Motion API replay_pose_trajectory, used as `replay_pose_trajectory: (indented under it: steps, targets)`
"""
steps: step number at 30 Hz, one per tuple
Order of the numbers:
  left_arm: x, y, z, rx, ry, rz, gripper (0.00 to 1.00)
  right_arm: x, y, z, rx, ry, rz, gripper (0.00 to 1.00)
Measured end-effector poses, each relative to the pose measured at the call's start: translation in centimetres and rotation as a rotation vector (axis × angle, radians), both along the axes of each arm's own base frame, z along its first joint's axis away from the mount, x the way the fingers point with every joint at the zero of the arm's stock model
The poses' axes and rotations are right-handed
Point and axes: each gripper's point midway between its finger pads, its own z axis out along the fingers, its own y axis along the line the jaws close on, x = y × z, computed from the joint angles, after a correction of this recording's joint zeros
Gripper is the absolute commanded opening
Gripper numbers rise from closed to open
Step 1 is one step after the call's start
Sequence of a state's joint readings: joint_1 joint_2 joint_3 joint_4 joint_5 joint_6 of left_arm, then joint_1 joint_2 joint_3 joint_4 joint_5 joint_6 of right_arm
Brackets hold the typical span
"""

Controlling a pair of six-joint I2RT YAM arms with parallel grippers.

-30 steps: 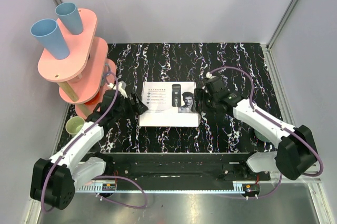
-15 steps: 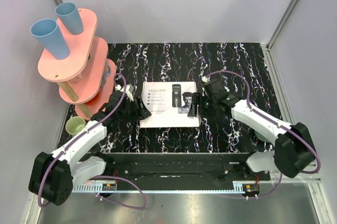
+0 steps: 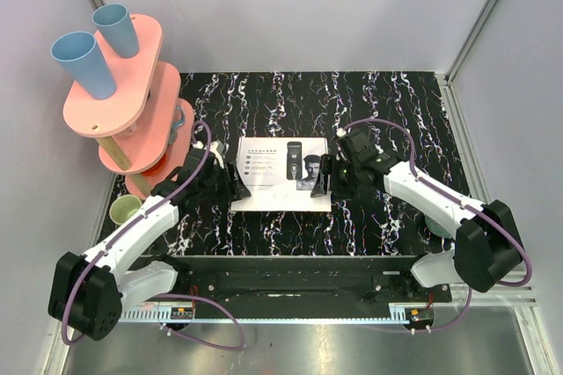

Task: Sort the hair-cutting tools

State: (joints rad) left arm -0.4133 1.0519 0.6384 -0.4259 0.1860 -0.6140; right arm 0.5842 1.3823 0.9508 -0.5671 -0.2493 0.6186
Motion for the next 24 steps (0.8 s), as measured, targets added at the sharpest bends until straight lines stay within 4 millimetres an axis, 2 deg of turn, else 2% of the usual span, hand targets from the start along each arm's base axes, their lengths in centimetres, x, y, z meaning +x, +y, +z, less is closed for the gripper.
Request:
replay_pose_trajectory:
  steps: [5, 11, 24]
  targets:
    - [-0.07, 0.21, 0.18, 0.019, 0.032, 0.014, 0.61, 0.04, -0.01, 0.48, -0.004, 0.007, -0.007, 0.67]
    - [-0.43, 0.5, -0.28, 0.045, 0.07, 0.021, 0.6, -0.18, -0.43, 0.09, -0.028, 0.023, -0.015, 0.67]
    - [-0.65, 0.72, -0.53, 0.056, 0.083, 0.028, 0.52, -0.33, -0.66, -0.18, -0.042, 0.033, -0.017, 0.66]
